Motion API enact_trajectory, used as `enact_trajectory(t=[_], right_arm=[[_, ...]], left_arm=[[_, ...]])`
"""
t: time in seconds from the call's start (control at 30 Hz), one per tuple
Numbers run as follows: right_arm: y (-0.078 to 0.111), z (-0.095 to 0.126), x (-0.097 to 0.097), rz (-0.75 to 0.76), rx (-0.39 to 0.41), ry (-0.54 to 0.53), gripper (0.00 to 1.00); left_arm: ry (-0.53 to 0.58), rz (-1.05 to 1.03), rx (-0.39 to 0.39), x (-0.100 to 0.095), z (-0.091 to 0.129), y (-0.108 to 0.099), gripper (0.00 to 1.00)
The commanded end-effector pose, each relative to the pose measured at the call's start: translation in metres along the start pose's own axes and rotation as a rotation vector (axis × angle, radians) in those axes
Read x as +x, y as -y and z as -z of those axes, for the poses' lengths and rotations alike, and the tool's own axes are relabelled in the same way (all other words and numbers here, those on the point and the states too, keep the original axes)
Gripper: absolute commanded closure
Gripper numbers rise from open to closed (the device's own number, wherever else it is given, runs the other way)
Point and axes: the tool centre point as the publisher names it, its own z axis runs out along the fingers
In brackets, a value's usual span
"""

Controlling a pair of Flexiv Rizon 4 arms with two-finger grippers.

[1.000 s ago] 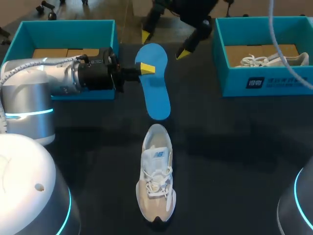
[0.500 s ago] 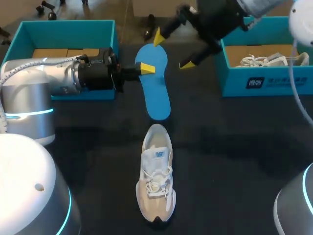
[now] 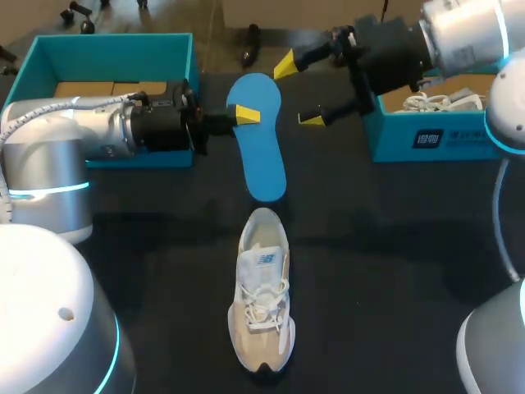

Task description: Take the shoe out of the shoebox, open the shoe tongue, remove and reinsert the insole, then place the shoe into the shoebox

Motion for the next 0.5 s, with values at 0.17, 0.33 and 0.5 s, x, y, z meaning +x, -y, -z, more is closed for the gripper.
enact_trajectory(t=[0.17, 0.33, 0.5], right_arm=[[0.004, 0.001, -0.005, -0.009, -0.017, -0.211, 0.0], [0.003, 0.001, -0.01, -0.014, -0.017, -0.21, 0.0], [0.001, 0.0, -0.016, -0.014, -0.022, -0.223, 0.0]], left_arm=[[0.003, 0.0, -0.001, 0.0, 0.001, -0.001, 1.0], [0.003, 0.0, -0.001, 0.0, 0.001, -0.001, 1.0], [0.003, 0.0, -0.001, 0.0, 0.001, -0.001, 1.0]])
